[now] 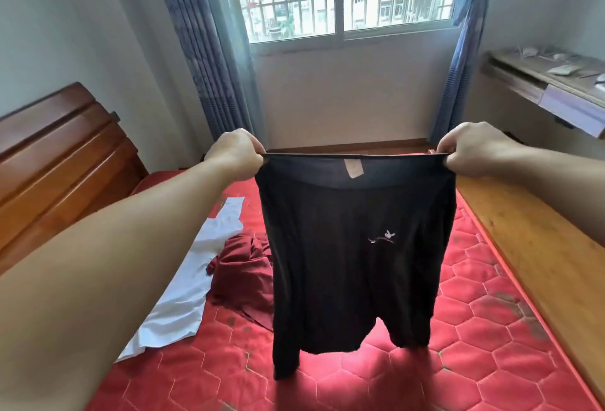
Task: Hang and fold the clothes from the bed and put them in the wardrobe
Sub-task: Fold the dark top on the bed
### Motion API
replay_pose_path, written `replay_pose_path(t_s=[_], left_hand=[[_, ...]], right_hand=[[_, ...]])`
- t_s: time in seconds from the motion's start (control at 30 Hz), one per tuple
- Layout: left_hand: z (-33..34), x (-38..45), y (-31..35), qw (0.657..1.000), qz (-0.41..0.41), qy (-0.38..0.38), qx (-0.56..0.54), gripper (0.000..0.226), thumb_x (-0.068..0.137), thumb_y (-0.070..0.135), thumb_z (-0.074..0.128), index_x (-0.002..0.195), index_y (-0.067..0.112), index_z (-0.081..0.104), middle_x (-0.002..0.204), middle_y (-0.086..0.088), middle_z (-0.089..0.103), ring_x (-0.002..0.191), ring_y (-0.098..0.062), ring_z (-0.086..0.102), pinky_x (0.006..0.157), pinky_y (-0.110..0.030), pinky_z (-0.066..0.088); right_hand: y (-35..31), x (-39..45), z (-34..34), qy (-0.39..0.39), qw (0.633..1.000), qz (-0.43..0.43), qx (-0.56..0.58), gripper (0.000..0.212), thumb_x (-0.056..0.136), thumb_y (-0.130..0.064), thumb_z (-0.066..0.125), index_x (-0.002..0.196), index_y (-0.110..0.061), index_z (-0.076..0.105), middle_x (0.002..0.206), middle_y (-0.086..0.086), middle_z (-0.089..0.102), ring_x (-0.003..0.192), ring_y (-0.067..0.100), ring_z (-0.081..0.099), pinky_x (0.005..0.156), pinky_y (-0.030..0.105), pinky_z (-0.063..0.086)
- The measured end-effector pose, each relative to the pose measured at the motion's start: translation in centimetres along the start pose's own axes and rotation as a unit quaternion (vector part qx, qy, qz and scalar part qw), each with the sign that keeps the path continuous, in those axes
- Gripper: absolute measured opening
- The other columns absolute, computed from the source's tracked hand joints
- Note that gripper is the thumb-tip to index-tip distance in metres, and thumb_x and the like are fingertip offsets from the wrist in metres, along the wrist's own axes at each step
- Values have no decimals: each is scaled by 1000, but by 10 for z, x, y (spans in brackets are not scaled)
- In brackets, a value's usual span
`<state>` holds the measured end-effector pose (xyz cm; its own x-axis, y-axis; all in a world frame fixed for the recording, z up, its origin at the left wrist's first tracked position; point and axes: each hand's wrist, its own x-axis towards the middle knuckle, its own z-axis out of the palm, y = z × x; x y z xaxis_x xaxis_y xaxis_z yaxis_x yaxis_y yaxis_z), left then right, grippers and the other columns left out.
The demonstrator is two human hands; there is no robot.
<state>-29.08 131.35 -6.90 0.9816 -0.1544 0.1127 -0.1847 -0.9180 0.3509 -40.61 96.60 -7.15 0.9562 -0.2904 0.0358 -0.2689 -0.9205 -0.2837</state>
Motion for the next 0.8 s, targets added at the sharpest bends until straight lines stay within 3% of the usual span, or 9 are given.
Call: replay_pose_path(t_s=[0.1, 0.17, 0.23, 0.33, 0.47, 0.6, 0.67, 0.73, 0.8], left_hand=[[-2, -1, -5, 979, 70, -110, 159, 27, 83, 14, 56, 96, 30, 74, 97, 3, 69, 87, -21, 63, 76, -31, 55], [-1, -5, -6, 960, 100, -197, 172, 29, 84, 10, 54, 100, 23, 74, 97, 0, 69, 87, -21, 63, 75, -29, 54], [-1, -8, -8, 954, 83, -272, 97, 28, 86, 8, 50, 98, 17, 74, 92, 0, 69, 85, -18, 64, 72, -27, 54], [-3, -12, -8, 933, 0, -345, -103, 30, 89, 2, 40, 87, 7, 69, 81, -2, 71, 77, -17, 69, 72, -31, 58], [-5, -12, -9, 915, -88, -298, -257, 18, 89, 4, 42, 80, 6, 57, 59, -3, 60, 48, -17, 62, 51, -27, 53], [-9, -13, 4, 896, -142, -242, -345, 18, 86, 2, 43, 72, 11, 48, 47, -1, 47, 36, -13, 49, 43, -21, 46], [-12, -12, 14, 892, -147, -212, -372, 24, 86, 0, 41, 65, 12, 43, 42, 0, 39, 32, -13, 42, 44, -23, 49], [-13, -13, 23, 892, -143, -203, -379, 21, 86, -1, 39, 70, 10, 47, 42, -1, 45, 35, -16, 51, 50, -28, 54], [-13, -16, 31, 894, -144, -193, -377, 19, 87, -1, 39, 76, 8, 52, 45, -2, 53, 39, -19, 58, 49, -30, 55]], right_hand=[[-2, 3, -11, -43, 999, 17, -16, 29, 76, -6, 56, 72, -31, 69, 90, 0, 67, 86, 23, 62, 75, 31, 55], [-7, 4, -14, -92, 995, 27, 19, 30, 77, -3, 53, 79, -25, 74, 86, 1, 69, 81, 21, 64, 70, 29, 55], [-11, 4, -13, -147, 986, 50, 62, 34, 80, 2, 46, 82, -17, 75, 85, 6, 70, 77, 21, 65, 67, 32, 58], [-14, 2, -10, -204, 973, 86, 62, 38, 80, 4, 37, 91, -3, 72, 86, 18, 72, 74, 30, 70, 63, 37, 61], [-10, -1, -8, -256, 948, 136, 129, 27, 89, 2, 41, 97, 2, 67, 79, 15, 73, 60, 27, 69, 54, 29, 56], [-21, -3, -11, -255, 932, 168, 193, 20, 95, -4, 40, 95, -1, 60, 80, 13, 63, 58, 25, 59, 47, 24, 53], [-32, -5, -12, -236, 947, 163, 144, 23, 93, -4, 38, 94, 1, 61, 84, 16, 65, 63, 30, 63, 49, 29, 56], [-44, -8, -13, -215, 967, 128, 42, 30, 88, -4, 36, 95, 0, 64, 84, 14, 64, 66, 29, 65, 52, 30, 56], [-54, -12, -13, -201, 975, 99, 7, 29, 85, -4, 35, 92, 0, 63, 74, 12, 59, 55, 24, 60, 48, 26, 51]])
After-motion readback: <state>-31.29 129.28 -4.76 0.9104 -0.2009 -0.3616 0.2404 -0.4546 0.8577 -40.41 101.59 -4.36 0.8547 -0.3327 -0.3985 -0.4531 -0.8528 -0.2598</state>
